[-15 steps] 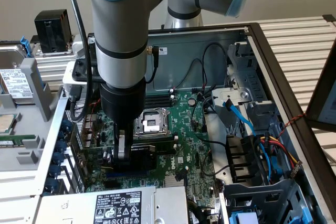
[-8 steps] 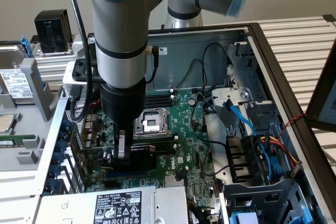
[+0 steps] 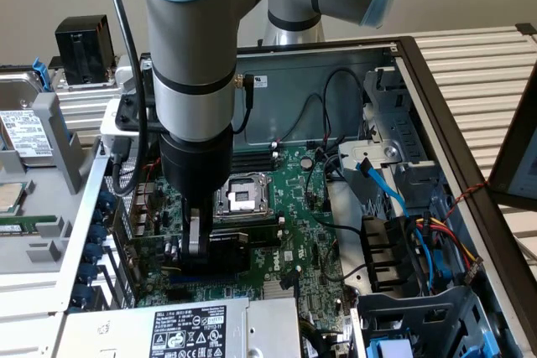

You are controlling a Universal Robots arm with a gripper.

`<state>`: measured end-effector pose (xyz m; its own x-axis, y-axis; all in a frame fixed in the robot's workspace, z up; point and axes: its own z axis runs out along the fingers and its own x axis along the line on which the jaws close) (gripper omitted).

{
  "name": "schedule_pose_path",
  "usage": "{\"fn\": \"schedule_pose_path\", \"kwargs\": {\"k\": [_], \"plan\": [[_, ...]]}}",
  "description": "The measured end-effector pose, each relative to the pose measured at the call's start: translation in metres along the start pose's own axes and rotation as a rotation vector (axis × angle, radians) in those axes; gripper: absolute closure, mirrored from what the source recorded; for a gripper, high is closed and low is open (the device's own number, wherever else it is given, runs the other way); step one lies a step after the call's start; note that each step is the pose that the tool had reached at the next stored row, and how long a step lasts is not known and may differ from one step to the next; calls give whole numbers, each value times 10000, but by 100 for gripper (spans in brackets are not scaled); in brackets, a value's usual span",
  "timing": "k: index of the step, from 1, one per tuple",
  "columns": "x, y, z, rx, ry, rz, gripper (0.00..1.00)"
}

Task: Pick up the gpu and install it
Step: 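Insert the gpu into the slot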

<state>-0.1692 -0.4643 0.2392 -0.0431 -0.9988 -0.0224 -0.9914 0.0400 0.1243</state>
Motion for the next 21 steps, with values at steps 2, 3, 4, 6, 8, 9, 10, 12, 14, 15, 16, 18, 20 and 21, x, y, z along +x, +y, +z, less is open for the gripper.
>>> {"fn": "schedule_pose_path", "kwargs": {"k": [2,3,4,6,8,9,10,12,14,15,16,18,20,21], "plan": [[0,0,0,0,0,0,72],[-1,0,0,-1,6,0,72],[-1,-1,0,-1,12,0,72],[-1,0,1,-1,14,0,72],[-1,0,1,0,14,2,72],[-1,1,2,1,17,1,72],[-2,2,3,2,27,2,72],[-2,5,6,3,42,4,72],[-2,5,13,1,51,4,72],[-1,5,15,1,56,5,72],[-1,5,16,1,57,7,72],[-1,5,16,1,57,7,72],[-2,5,17,2,55,7,72],[-2,5,17,2,56,7,72]]}}
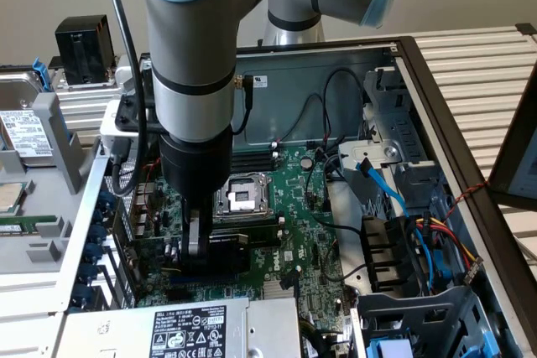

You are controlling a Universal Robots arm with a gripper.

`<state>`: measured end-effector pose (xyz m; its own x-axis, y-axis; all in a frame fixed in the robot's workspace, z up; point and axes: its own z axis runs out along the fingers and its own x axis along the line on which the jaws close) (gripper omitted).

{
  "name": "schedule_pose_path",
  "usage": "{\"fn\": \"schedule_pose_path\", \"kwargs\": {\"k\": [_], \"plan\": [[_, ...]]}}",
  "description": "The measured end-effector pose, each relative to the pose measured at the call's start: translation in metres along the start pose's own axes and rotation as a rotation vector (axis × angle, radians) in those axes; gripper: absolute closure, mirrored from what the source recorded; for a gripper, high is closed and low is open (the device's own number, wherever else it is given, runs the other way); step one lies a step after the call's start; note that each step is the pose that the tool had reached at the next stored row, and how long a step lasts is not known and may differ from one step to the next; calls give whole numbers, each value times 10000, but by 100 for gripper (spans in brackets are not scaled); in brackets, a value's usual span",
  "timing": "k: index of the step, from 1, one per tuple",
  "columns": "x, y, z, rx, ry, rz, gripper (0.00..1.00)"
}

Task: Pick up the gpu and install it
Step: 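Insert the gpu into the slot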

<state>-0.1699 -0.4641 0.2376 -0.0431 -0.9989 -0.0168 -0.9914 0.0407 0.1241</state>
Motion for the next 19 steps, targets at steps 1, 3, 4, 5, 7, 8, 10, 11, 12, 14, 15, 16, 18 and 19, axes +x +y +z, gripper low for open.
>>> {"fn": "schedule_pose_path", "kwargs": {"k": [1,3,4,5,7,8,10,11,12,14,15,16,18,19], "plan": [[0,0,0,0,0,0,72],[0,0,0,0,-1,0,72],[0,0,2,0,0,0,72],[0,-1,5,0,1,-1,72],[1,-1,9,-1,2,-1,72],[1,-1,12,-1,2,-1,72],[1,-2,17,0,1,-1,72],[0,-2,20,-1,2,0,72],[0,-2,22,-2,3,0,72],[0,-3,29,4,-4,0,72],[0,-3,29,3,-4,-1,72],[0,-3,29,2,-3,-1,72],[0,-3,28,1,-2,-1,72],[0,-3,27,1,-1,-1,72]]}}
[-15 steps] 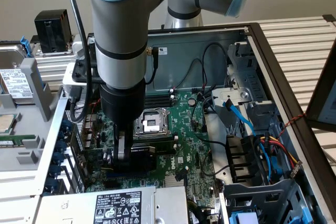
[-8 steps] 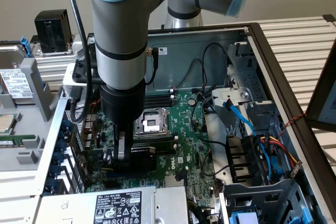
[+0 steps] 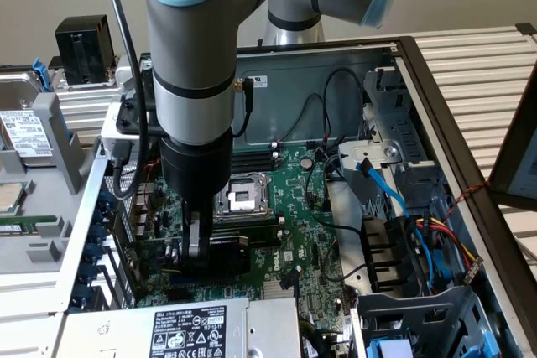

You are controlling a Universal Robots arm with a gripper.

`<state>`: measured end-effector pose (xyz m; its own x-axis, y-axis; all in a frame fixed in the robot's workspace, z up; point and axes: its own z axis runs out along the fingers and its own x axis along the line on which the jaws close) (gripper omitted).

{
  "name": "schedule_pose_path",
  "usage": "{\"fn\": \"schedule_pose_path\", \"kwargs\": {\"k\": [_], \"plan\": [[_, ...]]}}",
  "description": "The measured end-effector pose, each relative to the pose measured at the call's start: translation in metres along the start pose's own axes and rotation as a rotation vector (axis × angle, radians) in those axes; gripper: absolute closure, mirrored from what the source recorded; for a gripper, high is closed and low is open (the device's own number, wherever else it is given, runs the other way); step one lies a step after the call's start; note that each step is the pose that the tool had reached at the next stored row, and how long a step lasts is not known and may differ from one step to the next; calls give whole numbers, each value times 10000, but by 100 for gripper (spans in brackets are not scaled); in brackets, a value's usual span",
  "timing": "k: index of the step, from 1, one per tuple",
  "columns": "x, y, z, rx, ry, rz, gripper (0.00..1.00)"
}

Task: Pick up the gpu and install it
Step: 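Insert the gpu into the slot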

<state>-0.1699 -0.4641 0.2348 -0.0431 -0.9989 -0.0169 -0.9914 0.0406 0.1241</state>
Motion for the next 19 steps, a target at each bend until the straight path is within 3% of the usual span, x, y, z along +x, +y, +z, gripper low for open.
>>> {"fn": "schedule_pose_path", "kwargs": {"k": [3,6,14,19], "plan": [[-1,8,-35,-1,0,7,71],[-2,18,-142,-1,1,1,58],[-8,62,-494,2,42,6,58],[-9,73,-585,20,45,5,58]]}}
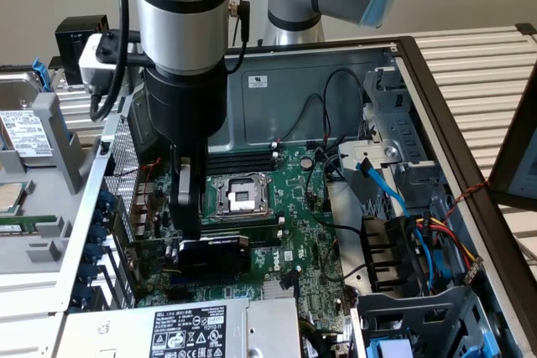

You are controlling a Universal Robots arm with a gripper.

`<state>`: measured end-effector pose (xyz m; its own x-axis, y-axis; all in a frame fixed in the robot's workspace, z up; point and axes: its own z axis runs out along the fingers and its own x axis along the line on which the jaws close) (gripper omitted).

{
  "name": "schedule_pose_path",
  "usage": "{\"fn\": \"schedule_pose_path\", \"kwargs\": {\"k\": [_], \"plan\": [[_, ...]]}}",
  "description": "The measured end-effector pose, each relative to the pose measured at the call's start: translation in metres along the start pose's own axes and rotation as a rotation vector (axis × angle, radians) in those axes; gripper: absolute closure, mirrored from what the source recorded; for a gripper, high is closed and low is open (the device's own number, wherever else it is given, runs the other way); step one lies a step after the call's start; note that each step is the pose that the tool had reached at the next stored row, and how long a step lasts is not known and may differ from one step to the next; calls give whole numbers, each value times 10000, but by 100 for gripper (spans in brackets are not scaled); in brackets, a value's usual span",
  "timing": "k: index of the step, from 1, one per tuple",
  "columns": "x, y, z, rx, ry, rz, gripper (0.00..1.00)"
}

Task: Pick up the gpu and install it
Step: 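Insert the gpu into the slot, then press down on the gpu until it lock into place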

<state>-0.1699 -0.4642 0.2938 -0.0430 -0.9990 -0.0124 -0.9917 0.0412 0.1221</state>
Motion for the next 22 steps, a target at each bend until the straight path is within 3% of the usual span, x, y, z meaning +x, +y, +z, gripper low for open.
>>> {"fn": "schedule_pose_path", "kwargs": {"k": [13,16,19,22], "plan": [[0,0,-1,-1,-2,0,58],[0,0,-1,-2,-2,0,66],[-1,4,-1,-1,2,2,84],[-25,44,15,54,58,8,89]]}}
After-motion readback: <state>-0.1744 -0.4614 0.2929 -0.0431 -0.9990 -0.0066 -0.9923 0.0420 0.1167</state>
